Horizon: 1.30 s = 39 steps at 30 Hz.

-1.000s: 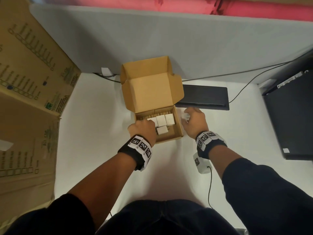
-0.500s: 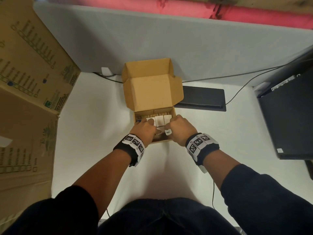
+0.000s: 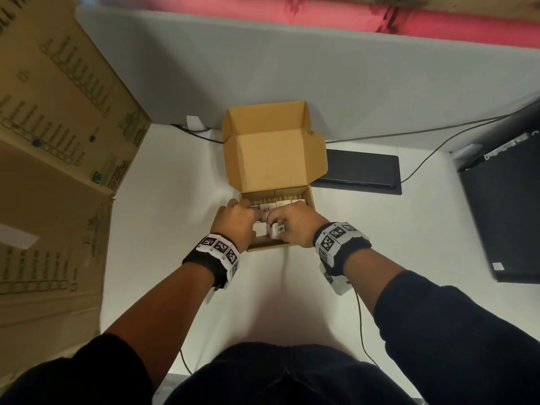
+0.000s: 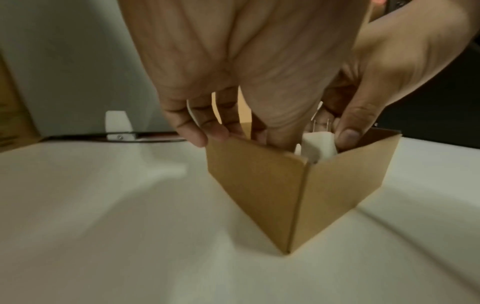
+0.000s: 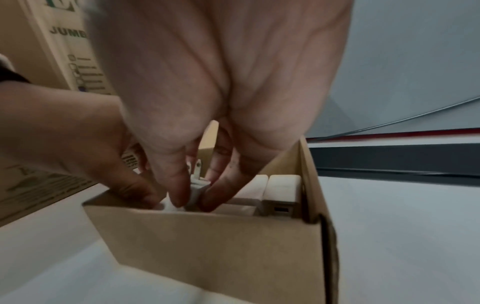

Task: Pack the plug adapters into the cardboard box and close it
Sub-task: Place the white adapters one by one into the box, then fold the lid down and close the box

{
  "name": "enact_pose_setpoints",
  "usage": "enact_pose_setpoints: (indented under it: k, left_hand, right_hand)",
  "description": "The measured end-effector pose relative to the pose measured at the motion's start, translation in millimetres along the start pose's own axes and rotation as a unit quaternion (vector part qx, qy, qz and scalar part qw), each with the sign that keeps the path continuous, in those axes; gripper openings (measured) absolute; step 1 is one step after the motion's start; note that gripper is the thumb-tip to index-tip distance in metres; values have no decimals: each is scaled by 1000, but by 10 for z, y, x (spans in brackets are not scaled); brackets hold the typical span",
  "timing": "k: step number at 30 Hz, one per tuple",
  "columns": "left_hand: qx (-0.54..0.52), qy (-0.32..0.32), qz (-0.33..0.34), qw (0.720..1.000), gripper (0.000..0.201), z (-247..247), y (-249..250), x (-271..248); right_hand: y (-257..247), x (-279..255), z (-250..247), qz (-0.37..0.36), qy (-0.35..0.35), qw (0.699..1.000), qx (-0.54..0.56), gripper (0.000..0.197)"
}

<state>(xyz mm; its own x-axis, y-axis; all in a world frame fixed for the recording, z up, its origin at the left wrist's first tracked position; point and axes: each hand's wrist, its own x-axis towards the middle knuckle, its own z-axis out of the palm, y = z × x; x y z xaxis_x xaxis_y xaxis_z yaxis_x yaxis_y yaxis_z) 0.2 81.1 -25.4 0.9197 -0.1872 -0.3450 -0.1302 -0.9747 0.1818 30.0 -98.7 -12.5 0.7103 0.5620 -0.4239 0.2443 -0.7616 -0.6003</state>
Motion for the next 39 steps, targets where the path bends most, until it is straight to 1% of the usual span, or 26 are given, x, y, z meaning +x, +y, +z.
enact_pose_setpoints:
  k: [3,5,7,9,11,16,17,20,23,25,28,31,32,34,35,36,37,39]
  left_hand:
    - [-121,52,-45,990,28,91,-69,-52]
    - [-165,78,-54,982,23,105,-87,-63]
    - [-177,78,-51,980,24,102,-95,-60]
    - [-181,70,-50,980,27,99,-94,-62]
    - [-185,67,-51,979,29,108,-94,-62]
    - [-190,67,-58,978,34,147,-102,-48]
    - [-192,66,-61,977,34,156,-108,-40]
    - [-193,67,-60,977,35,155,-100,-41]
    - [-211,100,-63,970,36,159,-88,-80]
    - [-225,122,-68,964,34,180,-84,-107]
    - [-243,138,-65,958,30,205,-83,-136]
    - [-257,153,-68,952,28,215,-105,-164]
    - [-266,154,-80,948,26,201,-107,-175]
    - [-313,156,-115,930,23,173,-113,-182]
    - [-341,158,-135,917,24,152,-112,-179]
    - [-369,163,-157,902,25,107,-108,-177]
    - [-400,174,-177,882,26,63,-112,-160]
    - [-469,182,-214,838,32,-37,-137,-104]
  right_hand:
    - [-20,50,56,16,-12,999,35,25]
    - [-29,80,112,27,-18,997,63,16]
    - [-50,105,166,24,-32,997,68,10]
    - [-76,130,218,31,-39,997,63,12]
    - [-98,164,263,41,-29,997,59,14]
    - [-133,188,316,68,-27,997,-16,21]
    - [-115,182,316,79,-16,996,-24,21]
    - [-30,164,305,99,18,995,5,23]
    - [-7,120,262,90,2,995,52,22]
    - [-20,83,231,75,-18,994,78,28]
    - [-39,39,226,62,-47,991,113,36]
    - [-20,15,237,58,-53,992,99,39]
    - [2,7,229,58,-46,993,93,38]
    - [49,-7,172,53,-10,994,96,35]
    - [58,-26,117,46,25,993,104,31]
    - [71,-45,60,35,76,990,116,26]
    - [69,-75,-13,23,143,982,124,21]
    - [85,-135,-173,11,304,947,108,11]
